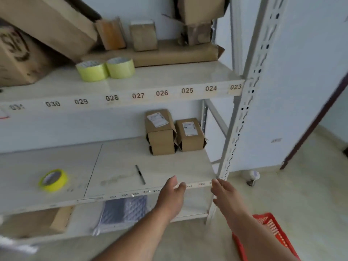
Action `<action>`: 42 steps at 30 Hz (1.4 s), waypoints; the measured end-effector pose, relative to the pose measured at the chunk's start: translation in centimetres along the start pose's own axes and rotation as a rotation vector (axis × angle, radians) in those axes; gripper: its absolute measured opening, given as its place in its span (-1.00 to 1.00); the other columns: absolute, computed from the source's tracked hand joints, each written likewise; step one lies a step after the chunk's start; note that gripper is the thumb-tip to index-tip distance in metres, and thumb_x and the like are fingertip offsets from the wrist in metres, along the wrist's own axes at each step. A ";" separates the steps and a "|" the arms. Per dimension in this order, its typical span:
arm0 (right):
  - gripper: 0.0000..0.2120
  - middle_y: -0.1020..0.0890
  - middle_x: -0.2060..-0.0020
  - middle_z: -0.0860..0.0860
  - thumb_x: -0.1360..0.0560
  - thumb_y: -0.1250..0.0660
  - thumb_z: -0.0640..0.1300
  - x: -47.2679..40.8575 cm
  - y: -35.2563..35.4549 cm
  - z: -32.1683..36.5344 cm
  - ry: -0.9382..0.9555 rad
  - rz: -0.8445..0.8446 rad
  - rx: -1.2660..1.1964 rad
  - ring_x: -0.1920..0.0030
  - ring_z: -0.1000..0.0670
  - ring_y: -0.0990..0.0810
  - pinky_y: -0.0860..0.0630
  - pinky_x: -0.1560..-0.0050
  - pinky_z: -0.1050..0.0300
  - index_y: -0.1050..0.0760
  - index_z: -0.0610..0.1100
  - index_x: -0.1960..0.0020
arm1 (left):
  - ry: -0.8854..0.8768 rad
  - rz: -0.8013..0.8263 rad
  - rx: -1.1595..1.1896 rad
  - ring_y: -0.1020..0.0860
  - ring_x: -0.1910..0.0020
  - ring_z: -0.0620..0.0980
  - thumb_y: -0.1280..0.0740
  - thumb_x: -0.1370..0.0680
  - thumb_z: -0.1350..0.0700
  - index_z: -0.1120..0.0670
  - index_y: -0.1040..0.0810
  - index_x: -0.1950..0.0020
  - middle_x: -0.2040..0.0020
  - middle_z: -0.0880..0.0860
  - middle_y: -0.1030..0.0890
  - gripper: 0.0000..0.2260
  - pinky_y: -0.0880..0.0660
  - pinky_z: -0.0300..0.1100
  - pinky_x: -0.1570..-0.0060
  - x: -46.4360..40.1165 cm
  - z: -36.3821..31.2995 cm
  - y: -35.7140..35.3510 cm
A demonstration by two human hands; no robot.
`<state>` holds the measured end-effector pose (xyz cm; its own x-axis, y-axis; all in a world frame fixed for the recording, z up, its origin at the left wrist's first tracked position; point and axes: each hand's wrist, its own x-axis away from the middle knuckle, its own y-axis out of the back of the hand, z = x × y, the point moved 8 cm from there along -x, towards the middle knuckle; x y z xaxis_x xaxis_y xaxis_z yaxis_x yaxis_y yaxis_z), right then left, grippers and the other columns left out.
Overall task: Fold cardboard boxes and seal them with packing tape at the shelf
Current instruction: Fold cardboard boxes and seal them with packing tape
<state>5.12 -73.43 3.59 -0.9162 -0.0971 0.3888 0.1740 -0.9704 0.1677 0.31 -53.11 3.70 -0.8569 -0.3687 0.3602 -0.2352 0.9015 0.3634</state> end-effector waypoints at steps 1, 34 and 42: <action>-0.28 -0.54 -0.42 0.00 -0.54 -0.30 0.33 -0.1 -1.3 0.7 0.014 0.024 0.011 -0.46 -0.05 -0.47 -0.37 -0.52 -0.20 -0.40 -0.08 -0.55 | 0.009 -0.038 0.030 -0.38 -0.50 -0.03 -0.26 -0.69 -0.08 0.00 -0.31 -0.61 -0.56 -0.03 -0.38 -0.51 -0.29 -0.17 -0.43 0.0 0.5 1.9; -0.74 -0.53 0.05 -0.01 -0.71 -0.12 0.04 -26.6 -20.2 11.8 -0.061 0.005 0.136 0.09 0.03 -0.46 -0.45 -0.35 -0.13 -0.43 0.01 0.10 | 0.012 -0.057 0.168 -0.40 -0.32 -0.05 -0.32 -0.66 -0.06 -0.08 -0.26 -0.57 -0.34 -0.16 -0.39 -0.51 -0.27 -0.19 -0.19 -28.9 1.1 16.5; -0.70 -0.54 0.06 -0.03 -0.68 -0.21 0.14 -30.4 -22.3 10.8 -0.136 0.083 -0.038 0.07 -0.02 -0.54 -0.53 0.00 0.05 -0.51 -0.07 -0.15 | -0.005 0.076 0.244 -0.52 -0.33 -0.05 -0.40 -0.43 -0.31 -0.22 -0.35 -0.53 -0.37 -0.16 -0.54 -0.32 -0.47 0.04 -0.33 -32.4 0.4 13.8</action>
<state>32.98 -46.48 -2.15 -0.8416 -0.1487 0.5192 0.2307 -0.9682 0.0967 24.65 -28.64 -3.31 -0.8787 -0.2967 0.3739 -0.2726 0.9550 0.1172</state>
